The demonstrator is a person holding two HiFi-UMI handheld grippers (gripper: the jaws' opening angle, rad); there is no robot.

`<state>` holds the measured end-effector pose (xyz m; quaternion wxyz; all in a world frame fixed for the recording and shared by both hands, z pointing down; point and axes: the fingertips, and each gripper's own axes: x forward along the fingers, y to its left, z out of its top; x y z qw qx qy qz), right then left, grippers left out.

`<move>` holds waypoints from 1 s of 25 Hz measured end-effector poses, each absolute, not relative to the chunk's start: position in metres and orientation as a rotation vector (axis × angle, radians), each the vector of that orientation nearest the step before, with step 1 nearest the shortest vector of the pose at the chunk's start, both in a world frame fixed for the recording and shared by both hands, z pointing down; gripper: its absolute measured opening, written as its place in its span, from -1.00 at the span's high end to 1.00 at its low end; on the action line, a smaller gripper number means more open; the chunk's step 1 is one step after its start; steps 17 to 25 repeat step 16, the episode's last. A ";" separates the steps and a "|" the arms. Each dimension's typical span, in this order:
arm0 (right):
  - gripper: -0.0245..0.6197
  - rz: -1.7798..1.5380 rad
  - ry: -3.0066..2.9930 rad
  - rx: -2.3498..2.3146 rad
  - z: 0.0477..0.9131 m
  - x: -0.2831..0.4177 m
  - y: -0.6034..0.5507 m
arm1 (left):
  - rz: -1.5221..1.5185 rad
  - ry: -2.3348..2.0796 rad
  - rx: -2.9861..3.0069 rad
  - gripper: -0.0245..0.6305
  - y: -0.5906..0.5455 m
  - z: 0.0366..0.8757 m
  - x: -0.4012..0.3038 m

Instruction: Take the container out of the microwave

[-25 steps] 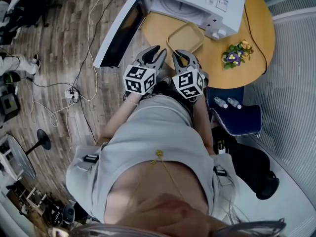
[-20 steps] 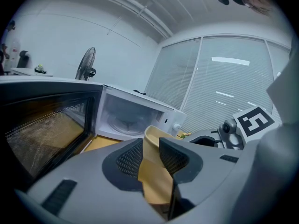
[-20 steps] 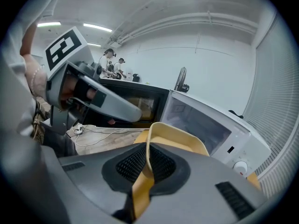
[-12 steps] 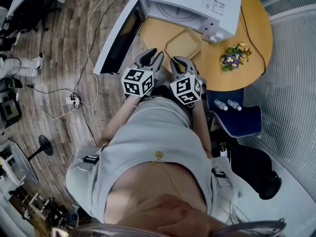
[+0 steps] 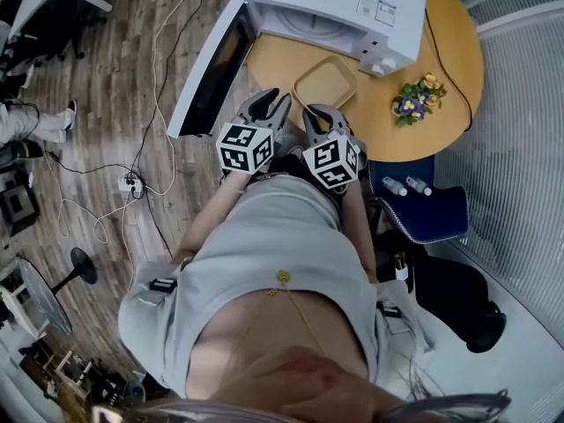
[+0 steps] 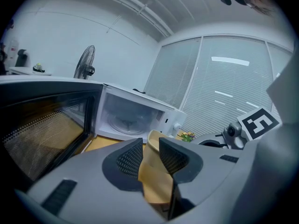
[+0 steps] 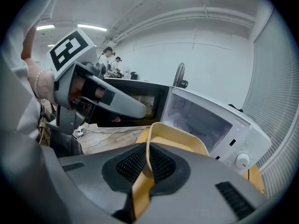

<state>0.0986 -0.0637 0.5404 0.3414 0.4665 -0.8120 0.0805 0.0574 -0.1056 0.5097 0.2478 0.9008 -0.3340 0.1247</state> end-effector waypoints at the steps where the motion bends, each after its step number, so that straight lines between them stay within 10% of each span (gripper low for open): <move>1: 0.82 0.211 -2.112 1.212 0.541 0.098 -0.064 | 0.339 -0.910 2.455 0.55 -0.106 0.510 0.057; 25: 0.82 0.220 -2.107 1.185 0.544 0.090 -0.068 | 0.336 -0.902 2.448 0.55 -0.111 0.512 0.055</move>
